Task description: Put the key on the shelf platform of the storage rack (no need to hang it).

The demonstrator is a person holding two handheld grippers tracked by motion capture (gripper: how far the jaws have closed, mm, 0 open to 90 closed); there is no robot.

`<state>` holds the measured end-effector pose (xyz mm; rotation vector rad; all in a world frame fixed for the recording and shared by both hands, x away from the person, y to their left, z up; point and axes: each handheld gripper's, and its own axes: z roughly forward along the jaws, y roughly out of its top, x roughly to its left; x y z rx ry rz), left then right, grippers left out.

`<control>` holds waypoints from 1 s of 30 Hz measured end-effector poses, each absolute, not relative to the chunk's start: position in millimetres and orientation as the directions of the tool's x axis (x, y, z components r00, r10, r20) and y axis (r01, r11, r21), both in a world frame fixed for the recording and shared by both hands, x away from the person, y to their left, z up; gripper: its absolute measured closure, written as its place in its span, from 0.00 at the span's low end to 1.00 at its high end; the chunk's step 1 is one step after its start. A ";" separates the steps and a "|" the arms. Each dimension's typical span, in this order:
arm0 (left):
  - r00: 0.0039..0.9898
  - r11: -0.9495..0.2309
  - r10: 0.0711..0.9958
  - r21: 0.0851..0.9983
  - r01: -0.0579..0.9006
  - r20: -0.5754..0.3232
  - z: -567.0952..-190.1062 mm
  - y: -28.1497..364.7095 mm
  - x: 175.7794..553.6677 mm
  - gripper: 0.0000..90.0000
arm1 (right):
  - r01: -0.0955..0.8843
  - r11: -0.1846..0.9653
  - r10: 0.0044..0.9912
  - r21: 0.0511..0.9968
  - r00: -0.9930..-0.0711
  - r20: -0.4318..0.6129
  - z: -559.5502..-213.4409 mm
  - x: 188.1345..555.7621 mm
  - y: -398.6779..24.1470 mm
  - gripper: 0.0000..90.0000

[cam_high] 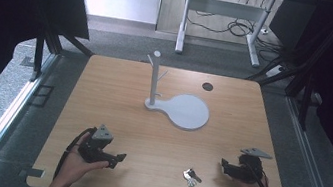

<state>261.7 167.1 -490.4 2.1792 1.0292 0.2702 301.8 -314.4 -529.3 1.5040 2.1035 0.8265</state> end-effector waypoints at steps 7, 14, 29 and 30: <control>0.666 -0.448 0.740 0.671 0.591 -0.094 -491.3 165.5 260.1 0.23 | 0.689 0.275 0.934 0.671 -0.358 -0.016 -530.2 299.4 -312.9 0.21; 0.675 -0.449 0.732 0.678 0.583 -0.096 -489.6 165.1 257.2 0.23 | 0.674 0.296 0.922 0.677 -0.386 -0.020 -525.7 297.5 -312.6 0.26; 0.662 -0.436 0.743 0.679 0.591 -0.099 -486.5 166.3 261.6 0.23 | 0.659 0.349 0.888 0.667 -0.459 -0.011 -520.5 298.4 -310.7 0.38; 0.664 -0.435 0.742 0.682 0.588 -0.099 -485.2 166.4 261.4 0.23 | 0.664 0.352 0.884 0.660 -0.467 -0.002 -518.9 299.1 -310.3 0.38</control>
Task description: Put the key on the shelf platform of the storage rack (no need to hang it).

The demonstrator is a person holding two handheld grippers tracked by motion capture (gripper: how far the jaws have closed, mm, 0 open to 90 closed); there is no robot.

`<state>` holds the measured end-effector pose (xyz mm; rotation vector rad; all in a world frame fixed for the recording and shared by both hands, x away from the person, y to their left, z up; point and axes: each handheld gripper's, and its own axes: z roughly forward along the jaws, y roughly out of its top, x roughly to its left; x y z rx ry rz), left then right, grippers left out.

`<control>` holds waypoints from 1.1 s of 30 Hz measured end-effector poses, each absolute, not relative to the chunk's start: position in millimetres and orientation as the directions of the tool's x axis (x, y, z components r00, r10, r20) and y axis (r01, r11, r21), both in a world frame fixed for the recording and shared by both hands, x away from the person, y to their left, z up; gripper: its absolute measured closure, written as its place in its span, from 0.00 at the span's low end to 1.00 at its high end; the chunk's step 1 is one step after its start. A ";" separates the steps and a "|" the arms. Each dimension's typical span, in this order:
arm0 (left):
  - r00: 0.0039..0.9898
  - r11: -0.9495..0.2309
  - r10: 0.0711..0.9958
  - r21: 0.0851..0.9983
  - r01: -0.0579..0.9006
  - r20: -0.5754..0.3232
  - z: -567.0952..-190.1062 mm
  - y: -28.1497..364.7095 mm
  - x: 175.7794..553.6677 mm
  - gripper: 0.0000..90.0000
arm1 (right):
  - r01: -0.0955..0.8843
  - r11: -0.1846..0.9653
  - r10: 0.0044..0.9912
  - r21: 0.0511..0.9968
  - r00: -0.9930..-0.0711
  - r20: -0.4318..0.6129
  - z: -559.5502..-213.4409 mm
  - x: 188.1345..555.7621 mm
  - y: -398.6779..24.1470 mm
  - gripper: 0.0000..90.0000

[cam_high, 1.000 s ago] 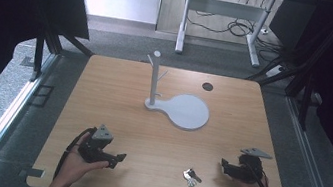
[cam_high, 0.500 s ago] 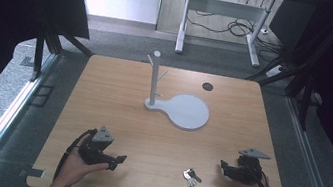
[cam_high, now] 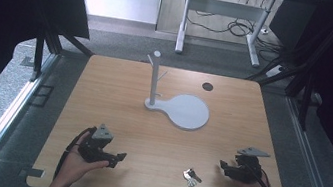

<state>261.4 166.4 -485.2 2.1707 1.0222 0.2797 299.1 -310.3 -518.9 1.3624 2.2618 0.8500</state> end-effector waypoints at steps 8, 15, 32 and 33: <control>0.659 -0.425 0.745 0.688 0.587 -0.102 -484.8 172.9 260.5 0.23 | 0.669 0.451 0.847 0.591 -0.529 -0.048 -495.2 303.7 -296.7 0.40; 0.663 -0.430 0.741 0.685 0.588 -0.104 -486.5 171.1 261.5 0.23 | 0.653 0.494 0.817 0.574 -0.575 -0.049 -471.3 303.8 -286.2 0.41; 0.663 -0.411 0.743 0.719 0.561 -0.093 -481.2 169.0 256.8 0.24 | 0.603 0.587 0.738 0.540 -0.672 -0.053 -443.0 302.7 -253.7 0.42; 0.658 -0.409 0.748 0.717 0.565 -0.092 -481.7 168.8 256.8 0.24 | 0.604 0.590 0.737 0.536 -0.674 -0.051 -443.7 302.6 -251.8 0.42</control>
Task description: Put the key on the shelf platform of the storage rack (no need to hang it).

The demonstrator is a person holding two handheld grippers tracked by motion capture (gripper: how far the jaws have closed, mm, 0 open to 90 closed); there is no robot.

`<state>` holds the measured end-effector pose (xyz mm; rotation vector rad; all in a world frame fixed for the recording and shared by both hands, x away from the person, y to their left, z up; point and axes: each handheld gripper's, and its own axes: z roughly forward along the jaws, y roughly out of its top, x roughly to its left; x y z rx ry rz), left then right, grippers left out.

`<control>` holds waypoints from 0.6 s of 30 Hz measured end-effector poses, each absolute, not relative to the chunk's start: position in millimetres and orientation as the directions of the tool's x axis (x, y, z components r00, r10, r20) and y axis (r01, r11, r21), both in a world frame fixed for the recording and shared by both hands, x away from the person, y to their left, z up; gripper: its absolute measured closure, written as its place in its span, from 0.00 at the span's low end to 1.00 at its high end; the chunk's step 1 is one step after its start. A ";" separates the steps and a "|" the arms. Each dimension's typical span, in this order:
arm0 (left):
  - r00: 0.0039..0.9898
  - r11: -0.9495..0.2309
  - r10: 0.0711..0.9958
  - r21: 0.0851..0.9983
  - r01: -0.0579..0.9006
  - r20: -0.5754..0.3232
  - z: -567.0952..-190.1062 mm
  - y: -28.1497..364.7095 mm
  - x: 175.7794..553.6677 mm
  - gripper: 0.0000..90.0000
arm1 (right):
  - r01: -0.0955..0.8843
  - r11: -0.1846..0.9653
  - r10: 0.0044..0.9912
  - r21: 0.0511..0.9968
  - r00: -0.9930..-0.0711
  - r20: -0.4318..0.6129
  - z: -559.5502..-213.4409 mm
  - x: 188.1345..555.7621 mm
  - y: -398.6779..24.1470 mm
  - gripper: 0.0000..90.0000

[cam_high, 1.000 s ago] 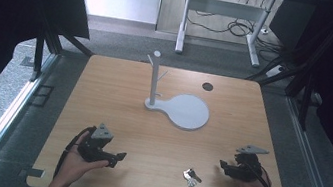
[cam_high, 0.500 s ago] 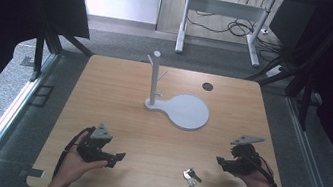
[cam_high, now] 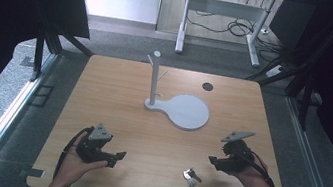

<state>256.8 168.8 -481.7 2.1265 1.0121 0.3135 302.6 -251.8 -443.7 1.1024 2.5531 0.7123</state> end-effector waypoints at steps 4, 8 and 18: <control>0.662 -0.421 0.744 0.708 0.567 -0.088 -484.8 167.7 258.5 0.24 | 0.602 0.610 0.722 0.516 -0.690 -0.048 -447.1 304.0 -244.8 0.42; 0.662 -0.427 0.744 0.703 0.569 -0.084 -485.5 167.0 258.3 0.24 | 0.604 0.619 0.715 0.502 -0.697 -0.043 -451.2 304.1 -238.7 0.42; 0.659 -0.425 0.747 0.697 0.577 -0.090 -487.1 169.2 260.0 0.24 | 0.604 0.657 0.682 0.451 -0.731 -0.014 -466.9 294.8 -221.4 0.42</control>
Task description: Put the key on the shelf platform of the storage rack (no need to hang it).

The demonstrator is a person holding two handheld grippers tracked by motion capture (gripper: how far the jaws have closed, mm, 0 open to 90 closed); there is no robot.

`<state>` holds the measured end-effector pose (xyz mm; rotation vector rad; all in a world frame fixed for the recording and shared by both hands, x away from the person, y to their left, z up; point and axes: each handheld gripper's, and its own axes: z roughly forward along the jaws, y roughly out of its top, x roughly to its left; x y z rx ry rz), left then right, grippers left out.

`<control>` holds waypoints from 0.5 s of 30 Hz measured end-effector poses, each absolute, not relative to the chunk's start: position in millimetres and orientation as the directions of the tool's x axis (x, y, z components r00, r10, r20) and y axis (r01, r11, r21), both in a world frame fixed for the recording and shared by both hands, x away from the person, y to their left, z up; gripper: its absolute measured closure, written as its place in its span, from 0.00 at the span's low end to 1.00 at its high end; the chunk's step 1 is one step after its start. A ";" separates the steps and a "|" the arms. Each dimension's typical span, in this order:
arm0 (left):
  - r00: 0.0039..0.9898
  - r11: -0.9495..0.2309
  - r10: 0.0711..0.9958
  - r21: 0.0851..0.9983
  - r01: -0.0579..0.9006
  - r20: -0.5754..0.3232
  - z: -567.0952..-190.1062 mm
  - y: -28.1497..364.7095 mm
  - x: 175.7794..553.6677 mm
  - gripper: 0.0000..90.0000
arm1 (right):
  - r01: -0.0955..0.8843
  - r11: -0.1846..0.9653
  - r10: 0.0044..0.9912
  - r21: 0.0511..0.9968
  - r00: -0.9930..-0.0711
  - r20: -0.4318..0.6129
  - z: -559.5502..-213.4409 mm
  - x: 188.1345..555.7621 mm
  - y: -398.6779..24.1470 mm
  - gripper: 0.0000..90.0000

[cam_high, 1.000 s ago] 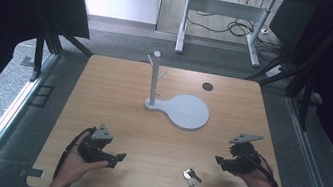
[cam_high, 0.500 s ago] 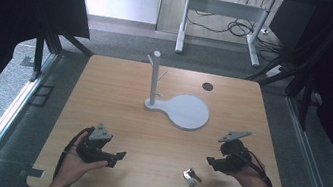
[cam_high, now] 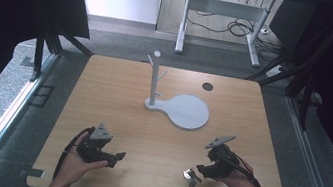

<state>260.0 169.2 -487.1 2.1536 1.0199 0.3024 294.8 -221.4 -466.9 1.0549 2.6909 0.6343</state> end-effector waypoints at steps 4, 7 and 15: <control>0.661 -0.424 0.745 0.700 0.575 -0.091 -486.1 169.0 259.1 0.24 | 0.602 0.674 0.668 0.427 -0.744 -0.005 -474.5 291.8 -213.4 0.42; 0.658 -0.425 0.747 0.696 0.579 -0.092 -487.3 168.8 259.6 0.24 | 0.594 0.685 0.655 0.422 -0.756 0.002 -477.8 289.1 -208.1 0.42; 0.659 -0.427 0.746 0.694 0.580 -0.092 -488.2 168.8 259.9 0.24 | 0.574 0.722 0.625 0.386 -0.781 -0.008 -488.5 280.1 -190.8 0.40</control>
